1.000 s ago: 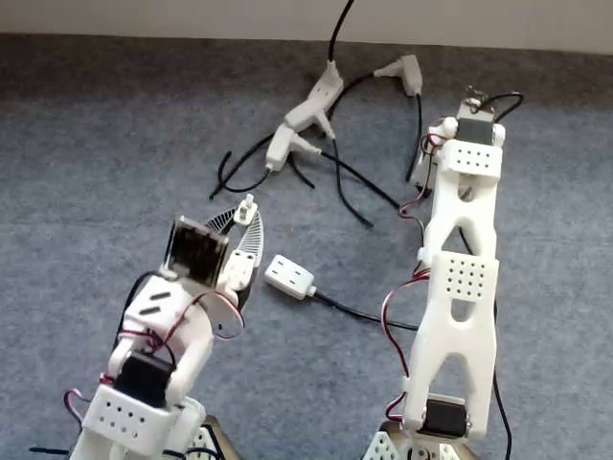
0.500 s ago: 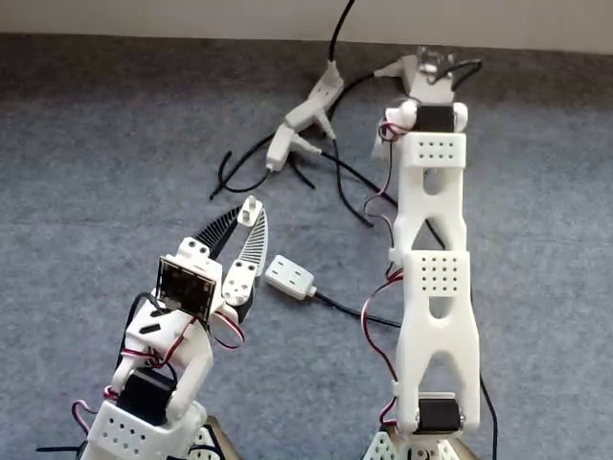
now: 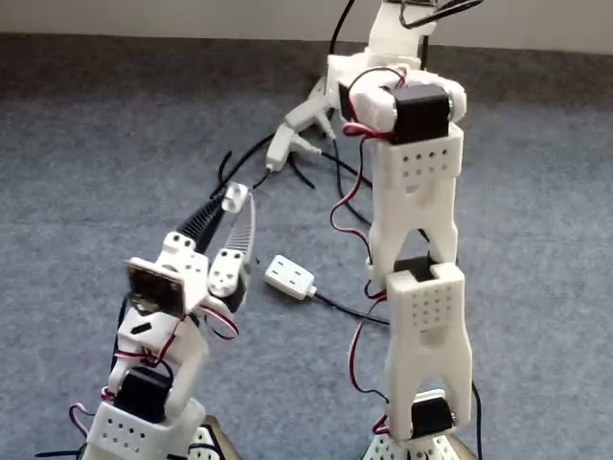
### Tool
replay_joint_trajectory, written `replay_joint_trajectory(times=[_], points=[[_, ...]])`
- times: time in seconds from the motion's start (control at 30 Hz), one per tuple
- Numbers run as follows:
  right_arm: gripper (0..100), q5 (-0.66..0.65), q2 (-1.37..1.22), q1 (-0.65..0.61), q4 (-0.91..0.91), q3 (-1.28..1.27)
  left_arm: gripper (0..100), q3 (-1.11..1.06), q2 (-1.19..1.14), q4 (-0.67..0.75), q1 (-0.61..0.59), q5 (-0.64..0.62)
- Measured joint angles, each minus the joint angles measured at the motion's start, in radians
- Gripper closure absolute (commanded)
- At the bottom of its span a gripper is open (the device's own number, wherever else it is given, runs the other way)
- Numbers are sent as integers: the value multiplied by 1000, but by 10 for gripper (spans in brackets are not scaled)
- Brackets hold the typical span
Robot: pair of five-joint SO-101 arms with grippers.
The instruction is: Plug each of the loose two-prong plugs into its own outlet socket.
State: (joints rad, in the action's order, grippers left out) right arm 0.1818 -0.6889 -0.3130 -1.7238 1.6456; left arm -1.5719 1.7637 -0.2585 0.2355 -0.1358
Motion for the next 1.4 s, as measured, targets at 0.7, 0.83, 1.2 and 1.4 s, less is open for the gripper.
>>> replay_joint_trajectory(times=[0.7, 0.83, 1.2, 1.4], points=[[992, 0, 385, -293, -2, -161, 993, -92, 0, 167, -28, -129], [992, -29, 546, -411, -2, -413, 993, -92, 0, 167, -28, -129], [992, -203, 624, -592, -2, -740, 993, -92, 3, 167, -28, -129], [992, -204, 624, -594, -2, -741, 993, -92, 9, 167, -28, -129]])
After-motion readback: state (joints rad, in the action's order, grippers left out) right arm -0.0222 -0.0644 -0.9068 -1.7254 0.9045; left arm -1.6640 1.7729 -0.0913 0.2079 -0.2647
